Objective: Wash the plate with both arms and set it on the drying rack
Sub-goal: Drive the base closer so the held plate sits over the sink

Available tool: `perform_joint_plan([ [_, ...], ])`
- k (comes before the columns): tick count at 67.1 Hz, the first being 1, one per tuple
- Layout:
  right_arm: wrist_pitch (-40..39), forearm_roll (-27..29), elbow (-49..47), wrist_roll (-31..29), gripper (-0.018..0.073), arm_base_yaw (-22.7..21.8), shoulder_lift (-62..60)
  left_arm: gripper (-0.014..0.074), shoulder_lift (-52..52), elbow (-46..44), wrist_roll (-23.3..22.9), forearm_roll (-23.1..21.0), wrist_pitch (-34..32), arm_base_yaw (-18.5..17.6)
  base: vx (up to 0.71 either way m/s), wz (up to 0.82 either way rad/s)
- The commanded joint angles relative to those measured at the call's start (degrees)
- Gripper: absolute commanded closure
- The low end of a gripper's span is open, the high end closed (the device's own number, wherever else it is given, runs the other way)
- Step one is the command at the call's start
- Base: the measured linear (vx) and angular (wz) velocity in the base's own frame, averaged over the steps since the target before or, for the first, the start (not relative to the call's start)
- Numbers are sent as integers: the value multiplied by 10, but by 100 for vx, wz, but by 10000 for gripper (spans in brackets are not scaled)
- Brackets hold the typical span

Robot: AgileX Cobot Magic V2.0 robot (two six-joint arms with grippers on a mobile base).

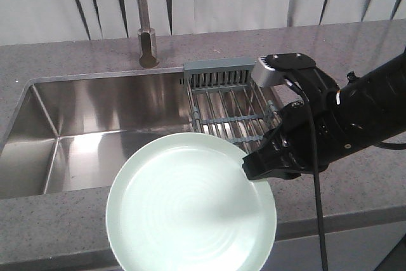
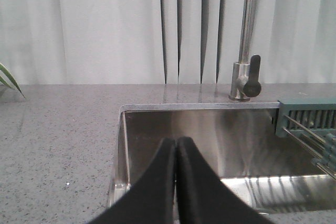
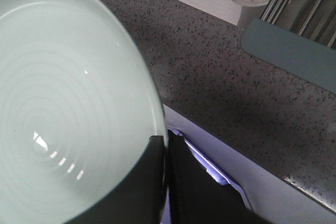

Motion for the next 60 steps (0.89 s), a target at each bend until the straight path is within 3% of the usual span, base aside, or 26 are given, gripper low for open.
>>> perform_joint_plan([
  [1,-17,21,-14,-3,561,-2,-18,603,-8,-16,-3,-2,-42,-1,7,9],
  [60,-17,21,-14,-3,561,-2,-18,603,-8,-16,-3,-2,-42,-1,7,10],
])
